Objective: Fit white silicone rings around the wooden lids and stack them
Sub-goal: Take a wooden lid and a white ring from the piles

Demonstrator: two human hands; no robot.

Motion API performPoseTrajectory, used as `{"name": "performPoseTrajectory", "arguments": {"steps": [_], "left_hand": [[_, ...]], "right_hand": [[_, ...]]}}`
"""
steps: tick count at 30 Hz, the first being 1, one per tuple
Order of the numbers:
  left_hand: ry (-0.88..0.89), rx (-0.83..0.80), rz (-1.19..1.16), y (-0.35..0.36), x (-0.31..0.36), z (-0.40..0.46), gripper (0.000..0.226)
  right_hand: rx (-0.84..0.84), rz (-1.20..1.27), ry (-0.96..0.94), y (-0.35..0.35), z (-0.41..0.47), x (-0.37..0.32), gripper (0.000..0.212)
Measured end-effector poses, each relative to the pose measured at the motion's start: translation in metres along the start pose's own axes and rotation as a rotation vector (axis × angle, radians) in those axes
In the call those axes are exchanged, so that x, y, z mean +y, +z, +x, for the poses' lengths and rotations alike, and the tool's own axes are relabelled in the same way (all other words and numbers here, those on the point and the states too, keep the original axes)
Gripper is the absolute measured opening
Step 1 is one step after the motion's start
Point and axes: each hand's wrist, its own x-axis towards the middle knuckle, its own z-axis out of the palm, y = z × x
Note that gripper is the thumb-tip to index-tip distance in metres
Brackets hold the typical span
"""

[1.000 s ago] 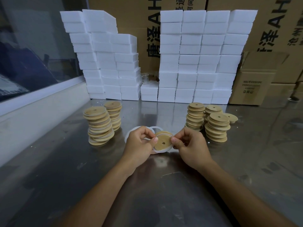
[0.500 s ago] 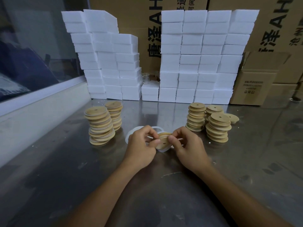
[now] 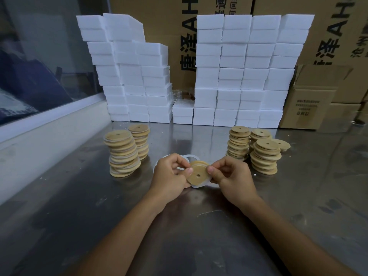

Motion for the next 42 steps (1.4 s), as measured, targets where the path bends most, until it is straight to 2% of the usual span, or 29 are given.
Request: {"name": "performPoseTrajectory", "arguments": {"steps": [6,14,18,24,28,30,33,36,39,42], "left_hand": [[-0.058,-0.003,-0.084,-0.003,-0.002,0.001,0.020],[-0.156,-0.022,-0.126,0.001,0.000,-0.002,0.013],[-0.167,-0.018,-0.150,0.000,0.001,-0.002,0.013],[-0.150,-0.006,-0.173,0.000,-0.001,-0.002,0.015],[-0.084,-0.026,-0.151,0.001,-0.001,-0.004,0.017],[-0.004,-0.036,-0.082,0.003,-0.003,-0.005,0.021],[0.201,-0.019,0.186,0.001,-0.006,-0.004,0.026],[0.346,-0.014,0.326,0.001,-0.006,-0.005,0.024],[0.394,-0.027,0.336,0.003,-0.004,-0.007,0.025],[0.378,-0.024,0.332,0.004,-0.002,-0.008,0.032]], "right_hand": [[-0.044,-0.033,0.019,0.000,0.000,0.001,0.009],[-0.065,0.123,0.126,-0.008,0.001,-0.003,0.007],[-0.038,0.133,0.109,-0.006,-0.001,-0.003,0.008],[-0.088,0.099,0.080,-0.005,0.000,-0.002,0.011],[-0.076,0.104,0.089,-0.004,0.000,0.000,0.006],[-0.038,0.057,0.057,-0.004,0.000,0.001,0.011],[0.020,-0.170,-0.107,-0.007,-0.003,-0.001,0.020],[0.002,-0.351,-0.303,-0.008,-0.006,-0.007,0.013],[-0.035,-0.392,-0.367,-0.002,-0.008,-0.009,0.006],[-0.024,-0.310,-0.296,0.002,-0.010,-0.009,0.005]]}}
